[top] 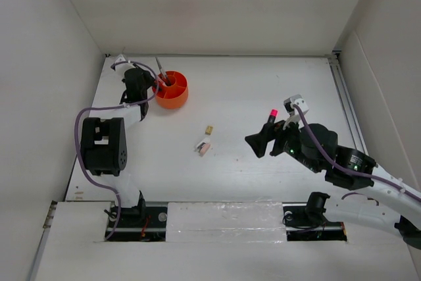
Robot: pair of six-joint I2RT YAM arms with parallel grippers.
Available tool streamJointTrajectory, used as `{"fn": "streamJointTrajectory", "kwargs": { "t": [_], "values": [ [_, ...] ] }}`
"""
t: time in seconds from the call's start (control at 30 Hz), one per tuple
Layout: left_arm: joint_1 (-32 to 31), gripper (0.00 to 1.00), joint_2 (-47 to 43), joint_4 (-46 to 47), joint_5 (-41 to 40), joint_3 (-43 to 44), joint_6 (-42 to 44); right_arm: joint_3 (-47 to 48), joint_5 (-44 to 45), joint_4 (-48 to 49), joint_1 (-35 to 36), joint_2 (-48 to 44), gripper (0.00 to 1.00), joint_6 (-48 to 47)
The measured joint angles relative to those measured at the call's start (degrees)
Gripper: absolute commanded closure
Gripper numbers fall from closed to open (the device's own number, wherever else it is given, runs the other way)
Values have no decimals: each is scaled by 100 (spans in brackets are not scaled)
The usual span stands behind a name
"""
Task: Sort the stationery into containers
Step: Place the pen in the storage box, then pick up the pen from the center of the board.
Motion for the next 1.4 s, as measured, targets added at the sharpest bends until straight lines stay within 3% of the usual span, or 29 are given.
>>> {"fn": "streamJointTrajectory", "kwargs": {
  "t": [0.17,0.23,0.37,0.4,0.47,0.5,0.63,0.67,0.7,0.87,1.2,1.4],
  "values": [
    [-68,98,22,7,-7,-31,9,0,4,0,0,-33,14,-2],
    [-79,87,24,9,-15,-66,9,0,15,0,0,-33,14,0],
    [-79,74,24,17,-46,-140,9,0,20,0,0,-33,14,0],
    [-79,65,24,15,-46,-149,15,0,20,0,0,-35,14,0],
    [-79,58,24,33,-61,-149,13,0,20,-2,0,-42,14,0],
    [-79,49,24,39,-63,-151,11,0,20,-2,0,-50,14,0],
    [-79,38,11,79,-61,-232,-26,0,22,-2,0,-85,10,0],
    [-79,29,-9,85,-57,-282,-39,-4,28,0,0,-87,8,2],
    [-79,0,-48,83,-61,-343,-50,-22,57,2,0,-94,6,2],
    [-79,0,-778,-20,-125,-710,-264,-216,179,50,-334,125,1,22],
    [-92,0,-4151,-1797,-986,-933,-1067,-667,-734,629,-3394,2269,1,81],
    [-96,0,-5480,-2896,-717,-1008,-1099,-302,-979,811,-3954,3554,7,63]
  ]
}}
